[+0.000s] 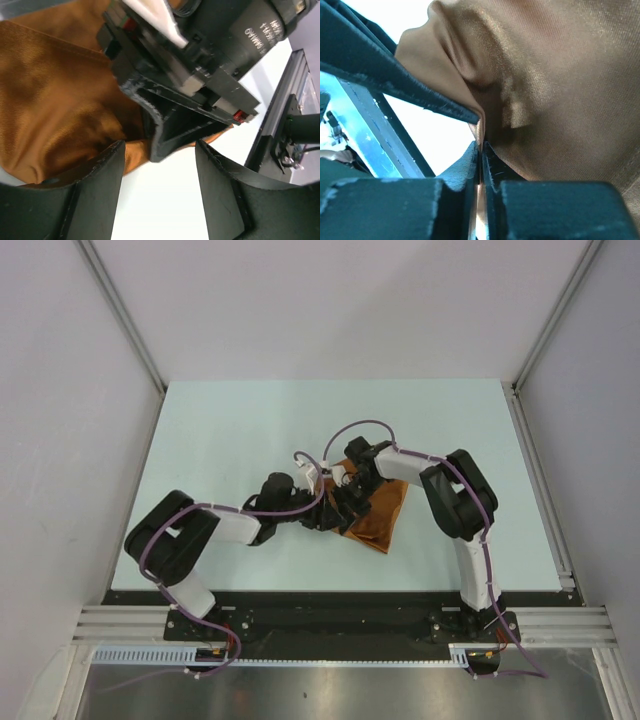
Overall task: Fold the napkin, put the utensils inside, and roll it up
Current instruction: Roll the napkin at the center of the board.
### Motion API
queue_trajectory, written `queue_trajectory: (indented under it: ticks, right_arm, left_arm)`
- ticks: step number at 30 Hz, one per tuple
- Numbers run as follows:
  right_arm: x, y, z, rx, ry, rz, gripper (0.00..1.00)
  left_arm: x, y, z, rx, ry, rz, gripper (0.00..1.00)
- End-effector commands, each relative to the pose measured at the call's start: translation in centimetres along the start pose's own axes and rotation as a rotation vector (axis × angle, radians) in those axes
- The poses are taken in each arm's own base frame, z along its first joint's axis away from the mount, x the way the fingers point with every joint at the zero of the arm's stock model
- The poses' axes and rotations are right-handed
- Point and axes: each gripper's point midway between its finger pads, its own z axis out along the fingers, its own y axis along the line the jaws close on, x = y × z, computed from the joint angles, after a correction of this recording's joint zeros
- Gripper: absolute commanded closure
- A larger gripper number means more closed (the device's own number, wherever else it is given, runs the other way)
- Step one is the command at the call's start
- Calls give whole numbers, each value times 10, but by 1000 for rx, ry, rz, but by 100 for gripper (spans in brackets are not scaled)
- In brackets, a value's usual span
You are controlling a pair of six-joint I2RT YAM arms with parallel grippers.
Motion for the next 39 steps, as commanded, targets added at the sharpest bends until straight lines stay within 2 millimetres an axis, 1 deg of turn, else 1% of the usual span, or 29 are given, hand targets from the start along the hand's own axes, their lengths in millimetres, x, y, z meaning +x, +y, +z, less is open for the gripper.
queue_trajectory:
  ticks: [1,3,4,6,7,9,11,13,15,16,17,19,20,21,22,23,24,25,26,27,29,33,35,36,39]
  right_arm:
    - [16,-15,6,42,33,39,76]
    - [14,-11,-2,35,2,38,66]
    - [11,-12,-6,35,-18,39,59]
    - [8,-10,-15,43,-52,35,52]
    - [8,-12,-19,50,-66,45,48]
    - [7,-13,-27,61,-92,51,45]
    - [10,-10,-38,79,-120,51,42]
    - [16,-7,-48,108,-143,52,39]
    - [21,-8,-52,140,-160,52,38]
    - [19,-1,-61,153,-189,36,37]
    - [27,-2,-61,165,-186,46,36]
    - [26,0,-68,194,-231,41,35]
    - [31,2,-75,235,-259,31,34]
    - [27,1,-78,267,-294,9,32]
    - [24,6,-87,303,-334,-26,30]
    - [27,1,-85,363,-346,-48,29]
    - [26,1,-86,389,-364,-66,27]
    - [25,-2,-90,439,-382,-80,26]
    - [20,-2,-95,469,-417,-103,26]
    - [22,-2,-92,484,-416,-117,25]
    - [19,-5,-92,522,-426,-135,24]
    - [13,-4,-79,541,-412,-184,25]
    - [12,-7,-75,544,-404,-194,25]
    - [14,-10,-70,541,-387,-189,26]
    - [14,-10,-63,525,-368,-193,30]
  left_arm:
    - [-3,11,1,-26,-46,35,37]
    - [3,16,-2,-33,-41,16,37]
    - [1,16,-2,-29,-50,9,37]
    - [2,21,-5,-40,-55,-3,37]
    - [2,23,-5,-48,-52,-19,37]
    - [8,30,-5,-60,-33,-44,37]
    - [12,33,-6,-64,-26,-70,37]
    - [13,36,-6,-68,-24,-85,37]
    - [14,38,-6,-69,-21,-97,37]
    - [16,41,-5,-73,-13,-110,38]
    - [17,43,-6,-75,-11,-121,38]
    - [20,45,-5,-74,-3,-137,38]
    - [20,47,-6,-78,-2,-144,39]
    - [20,47,-6,-77,-5,-147,39]
    - [20,47,-7,-76,-7,-147,39]
    - [20,47,-7,-74,-7,-148,39]
    - [20,47,-7,-75,-8,-149,39]
    - [20,47,-7,-72,-7,-150,39]
    - [20,47,-7,-71,-5,-151,39]
    - [20,47,-6,-70,-4,-151,39]
    - [20,47,-7,-68,-5,-151,39]
    - [19,46,-7,-64,-7,-149,39]
    - [21,46,-7,-64,-1,-150,39]
    - [20,46,-6,-63,-4,-150,39]
    - [20,46,-7,-63,-3,-149,39]
